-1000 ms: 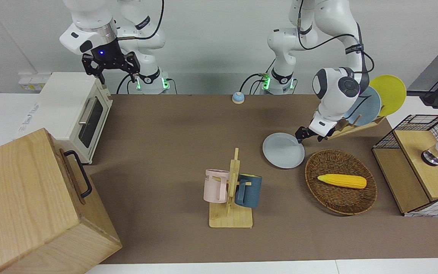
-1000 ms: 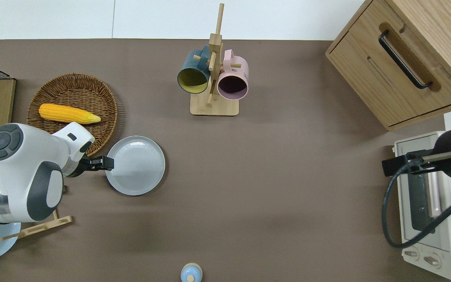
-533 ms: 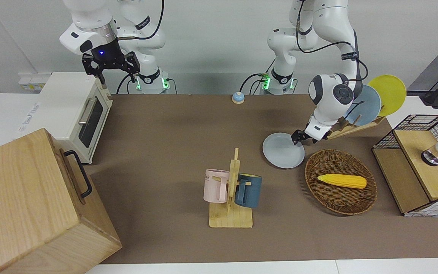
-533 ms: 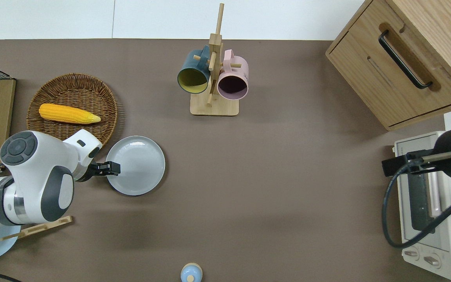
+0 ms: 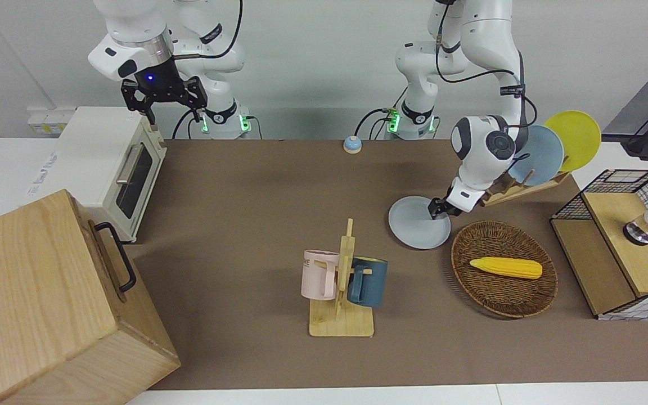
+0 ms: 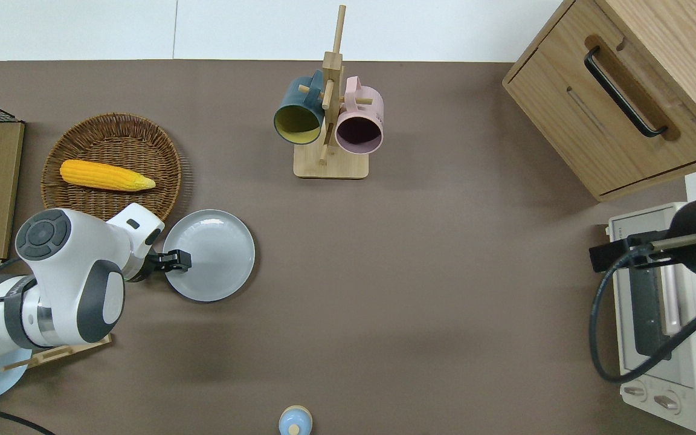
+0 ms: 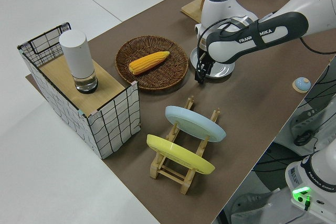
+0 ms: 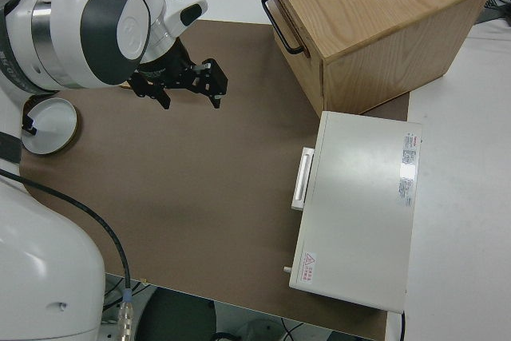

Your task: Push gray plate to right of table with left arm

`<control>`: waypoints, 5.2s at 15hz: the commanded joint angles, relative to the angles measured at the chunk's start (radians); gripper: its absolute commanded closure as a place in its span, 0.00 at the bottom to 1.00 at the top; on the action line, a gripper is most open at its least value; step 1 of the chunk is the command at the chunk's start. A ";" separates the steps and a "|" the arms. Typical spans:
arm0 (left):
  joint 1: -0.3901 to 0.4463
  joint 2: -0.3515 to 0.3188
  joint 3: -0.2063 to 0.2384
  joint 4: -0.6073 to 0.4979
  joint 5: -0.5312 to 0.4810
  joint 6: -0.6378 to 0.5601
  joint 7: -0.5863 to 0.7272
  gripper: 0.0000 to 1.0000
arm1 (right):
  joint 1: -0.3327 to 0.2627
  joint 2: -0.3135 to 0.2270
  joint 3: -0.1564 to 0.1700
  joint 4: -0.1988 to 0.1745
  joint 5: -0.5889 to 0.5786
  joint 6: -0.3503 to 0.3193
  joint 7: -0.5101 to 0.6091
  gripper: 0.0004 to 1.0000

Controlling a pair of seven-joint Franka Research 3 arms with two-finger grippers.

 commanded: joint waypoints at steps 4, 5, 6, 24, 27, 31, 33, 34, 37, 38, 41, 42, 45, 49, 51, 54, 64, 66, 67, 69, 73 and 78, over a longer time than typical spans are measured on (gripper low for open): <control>-0.015 -0.001 -0.003 -0.020 -0.012 0.028 -0.018 1.00 | -0.024 -0.009 0.019 0.000 -0.008 -0.014 -0.008 0.00; -0.015 -0.001 -0.003 -0.020 -0.012 0.028 -0.018 1.00 | -0.024 -0.009 0.019 0.000 -0.008 -0.014 -0.008 0.00; -0.017 -0.001 -0.003 -0.021 -0.012 0.029 -0.018 1.00 | -0.024 -0.009 0.019 0.000 -0.008 -0.014 -0.008 0.00; -0.026 0.010 -0.087 -0.021 -0.054 0.040 -0.014 1.00 | -0.024 -0.009 0.019 0.000 -0.008 -0.014 -0.008 0.00; -0.037 0.017 -0.107 -0.021 -0.062 0.049 -0.015 1.00 | -0.024 -0.009 0.019 0.000 -0.008 -0.014 -0.008 0.00; -0.064 0.034 -0.138 -0.021 -0.124 0.078 -0.035 1.00 | -0.024 -0.009 0.019 0.000 -0.008 -0.014 -0.008 0.00; -0.069 0.037 -0.149 -0.020 -0.128 0.087 -0.046 1.00 | -0.024 -0.009 0.019 0.000 -0.008 -0.014 -0.008 0.00; -0.080 0.039 -0.153 -0.020 -0.133 0.089 -0.046 1.00 | -0.024 -0.009 0.019 0.000 -0.008 -0.014 -0.008 0.00; -0.100 0.043 -0.162 -0.020 -0.165 0.104 -0.049 1.00 | -0.024 -0.009 0.019 0.000 -0.008 -0.014 -0.008 0.00; -0.106 0.055 -0.176 -0.020 -0.189 0.121 -0.051 1.00 | -0.024 -0.009 0.019 0.000 -0.008 -0.014 -0.008 0.00; -0.130 0.069 -0.186 -0.017 -0.213 0.146 -0.081 1.00 | -0.024 -0.009 0.019 0.000 -0.008 -0.014 -0.008 0.00; -0.136 0.071 -0.195 -0.015 -0.214 0.153 -0.090 1.00 | -0.024 -0.009 0.019 0.000 -0.008 -0.014 -0.008 0.00; -0.179 0.095 -0.196 -0.009 -0.232 0.198 -0.132 1.00 | -0.024 -0.009 0.019 0.000 -0.008 -0.014 -0.008 0.00; -0.251 0.141 -0.205 0.021 -0.272 0.236 -0.175 1.00 | -0.024 -0.009 0.019 0.000 -0.008 -0.014 -0.008 0.00; -0.271 0.155 -0.205 0.028 -0.295 0.265 -0.175 1.00 | -0.024 -0.011 0.019 0.000 -0.008 -0.014 -0.008 0.00; -0.313 0.184 -0.205 0.049 -0.343 0.293 -0.195 1.00 | -0.024 -0.009 0.019 0.000 -0.008 -0.014 -0.008 0.00; -0.448 0.270 -0.196 0.164 -0.403 0.317 -0.250 1.00 | -0.024 -0.009 0.019 0.000 -0.008 -0.014 -0.008 0.00; -0.480 0.286 -0.192 0.193 -0.441 0.317 -0.250 1.00 | -0.024 -0.009 0.019 0.000 -0.008 -0.014 -0.008 0.00; -0.498 0.305 -0.192 0.215 -0.458 0.319 -0.252 1.00 | -0.024 -0.009 0.019 0.000 -0.008 -0.014 -0.008 0.00; -0.535 0.332 -0.192 0.262 -0.501 0.325 -0.253 1.00 | -0.024 -0.009 0.019 0.000 -0.008 -0.014 -0.008 0.00; -0.595 0.368 -0.170 0.321 -0.506 0.327 -0.256 1.00 | -0.024 -0.009 0.019 0.000 -0.008 -0.014 -0.008 0.00; -0.609 0.381 -0.170 0.347 -0.504 0.327 -0.301 1.00 | -0.024 -0.009 0.019 0.000 -0.008 -0.014 -0.008 0.00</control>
